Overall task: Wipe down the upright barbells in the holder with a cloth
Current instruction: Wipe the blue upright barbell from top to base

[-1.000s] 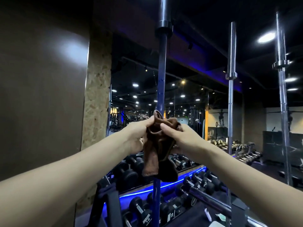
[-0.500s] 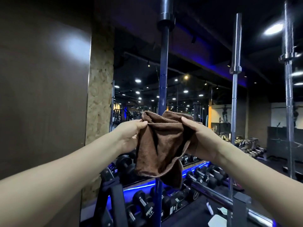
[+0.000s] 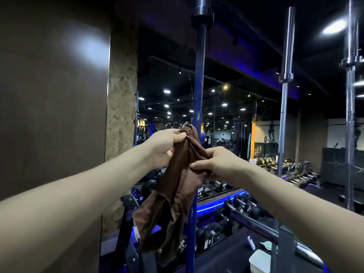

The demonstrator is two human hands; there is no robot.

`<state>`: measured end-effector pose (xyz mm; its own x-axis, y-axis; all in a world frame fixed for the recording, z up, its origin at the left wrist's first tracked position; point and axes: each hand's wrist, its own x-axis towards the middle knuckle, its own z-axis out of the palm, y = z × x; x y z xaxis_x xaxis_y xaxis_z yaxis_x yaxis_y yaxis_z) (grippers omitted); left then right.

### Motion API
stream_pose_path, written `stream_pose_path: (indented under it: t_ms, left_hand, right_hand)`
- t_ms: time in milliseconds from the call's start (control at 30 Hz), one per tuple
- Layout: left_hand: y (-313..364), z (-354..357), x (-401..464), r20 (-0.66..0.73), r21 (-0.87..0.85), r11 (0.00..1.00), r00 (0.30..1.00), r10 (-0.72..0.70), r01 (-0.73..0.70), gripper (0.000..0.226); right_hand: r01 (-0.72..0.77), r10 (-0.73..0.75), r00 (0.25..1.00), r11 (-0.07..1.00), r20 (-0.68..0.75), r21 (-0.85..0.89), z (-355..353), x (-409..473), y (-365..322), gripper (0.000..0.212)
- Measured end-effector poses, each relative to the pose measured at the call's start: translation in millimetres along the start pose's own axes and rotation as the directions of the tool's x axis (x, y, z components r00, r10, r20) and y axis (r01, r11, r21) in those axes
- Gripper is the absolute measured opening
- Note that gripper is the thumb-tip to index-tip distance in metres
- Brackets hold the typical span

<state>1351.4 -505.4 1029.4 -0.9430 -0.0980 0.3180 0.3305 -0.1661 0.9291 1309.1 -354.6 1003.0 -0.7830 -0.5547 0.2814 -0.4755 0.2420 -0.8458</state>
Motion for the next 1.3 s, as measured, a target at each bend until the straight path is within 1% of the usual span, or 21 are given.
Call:
stream_pose_path:
  t_ms: [100,167,267,333,400,433,500,567,633,700,733,800,833,867,967,1000,1067,1133,1167,1233,1300]
  left_hand:
    - [8.3,-19.9,-3.2,0.043,0.152,0.987,0.998,-0.050,0.043,0.021]
    - [12.5,-35.9,-8.0,0.042,0.290,0.947,0.986,-0.159,0.140,0.020]
    - [17.3,-52.3,-19.5,-0.009,0.538,0.784,0.932,-0.363,0.311,0.019]
    - [17.4,-58.1,-26.2,0.036,0.725,0.611,0.868,-0.496,0.319,0.040]
    - [13.3,-57.9,-32.2,0.073,0.801,0.533,0.840,-0.538,0.272,0.041]
    - [10.6,-57.4,-33.2,0.075,0.803,0.538,0.851,-0.520,0.258,0.037]
    - [6.0,-56.1,-33.8,0.068,0.769,0.588,0.884,-0.462,0.249,0.027]
    - [3.5,-57.0,-33.1,0.054,0.730,0.633,0.901,-0.430,0.259,0.022]
    - [2.0,-58.3,-34.6,0.042,0.691,0.659,0.894,-0.446,0.296,0.028]
    - [0.2,-60.0,-35.7,0.024,0.628,0.694,0.883,-0.470,0.352,0.037]
    - [0.2,-60.2,-36.3,0.012,0.585,0.714,0.876,-0.482,0.385,0.039]
    - [2.1,-61.5,-37.0,-0.005,0.469,0.775,0.878,-0.478,0.424,0.044]
    - [3.9,-62.8,-37.0,-0.007,0.400,0.814,0.890,-0.457,0.421,0.046]
    - [6.2,-64.9,-36.6,-0.011,0.335,0.851,0.904,-0.426,0.405,0.045]
    - [15.3,-72.0,-34.8,-0.032,0.217,0.921,0.945,-0.324,0.323,0.049]
    - [18.5,-73.0,-34.6,-0.034,0.198,0.935,0.955,-0.293,0.294,0.052]
    - [22.7,-72.6,-34.6,-0.033,0.164,0.953,0.967,-0.253,0.255,0.057]
    - [25.0,-71.4,-35.0,-0.037,0.133,0.960,0.969,-0.245,0.247,0.060]
    - [26.2,-71.0,-35.8,-0.040,0.114,0.963,0.970,-0.240,0.243,0.061]
    - [30.1,-71.7,-38.3,-0.043,0.086,0.972,0.975,-0.217,0.220,0.064]
    - [35.5,-74.2,-41.3,-0.061,0.093,0.978,0.982,-0.179,0.184,0.062]
  right_hand:
    - [0.001,-0.005,1.000,0.993,-0.028,-0.115,-16.6,-1.2,-10.1,0.012]
    - [0.008,-0.019,0.998,0.983,-0.058,-0.183,-28.9,-1.8,-15.3,0.016]
    - [0.025,-0.055,0.991,0.970,-0.119,-0.243,-36.7,5.4,-12.6,0.011]
    - [0.053,-0.099,0.980,0.964,-0.170,-0.260,-36.8,11.9,-8.8,0.004]
    - [0.073,-0.135,0.973,0.950,-0.187,-0.303,-36.3,18.9,-4.8,0.007]
    - [0.071,-0.145,0.973,0.927,-0.179,-0.368,-36.1,21.9,-2.7,0.013]
    - [0.001,-0.122,0.981,0.775,-0.149,-0.632,-35.7,24.6,3.0,0.023]
    - [-0.071,0.036,0.997,0.664,-0.062,-0.744,-33.3,23.2,10.5,0.028]
    - [-0.135,0.266,0.959,0.730,0.097,-0.670,-27.1,16.3,16.2,0.025]
    - [-0.163,0.314,0.929,0.821,0.195,-0.547,-13.4,15.2,24.3,0.016]
    - [-0.154,0.252,0.956,0.868,0.151,-0.472,-6.2,19.3,29.5,0.014]
    - [-0.111,0.095,0.994,0.923,-0.060,-0.368,6.7,35.6,39.4,0.013]
    - [-0.096,0.039,0.986,0.929,-0.161,-0.358,12.0,43.8,43.2,0.028]
    - [-0.099,0.022,0.979,0.923,-0.205,-0.372,16.7,50.4,50.6,0.042]
    - [-0.188,0.139,0.979,0.905,-0.151,-0.383,30.5,41.1,67.1,0.045]
    - [-0.275,0.262,0.962,0.911,-0.083,-0.309,36.5,35.2,75.4,0.054]
    - [-0.502,0.492,0.849,0.865,0.192,0.006,50.6,25.3,88.6,0.076]
    - [-0.608,0.460,0.767,0.744,0.447,0.278,60.1,29.7,92.2,0.093]
    - [-0.618,0.414,0.764,0.690,0.495,0.376,62.5,32.2,88.4,0.096]
    - [-0.578,0.344,0.803,0.653,0.487,0.490,65.9,33.0,73.3,0.082]
    - [-0.475,0.306,0.878,0.640,0.367,0.603,65.9,31.3,55.3,0.052]
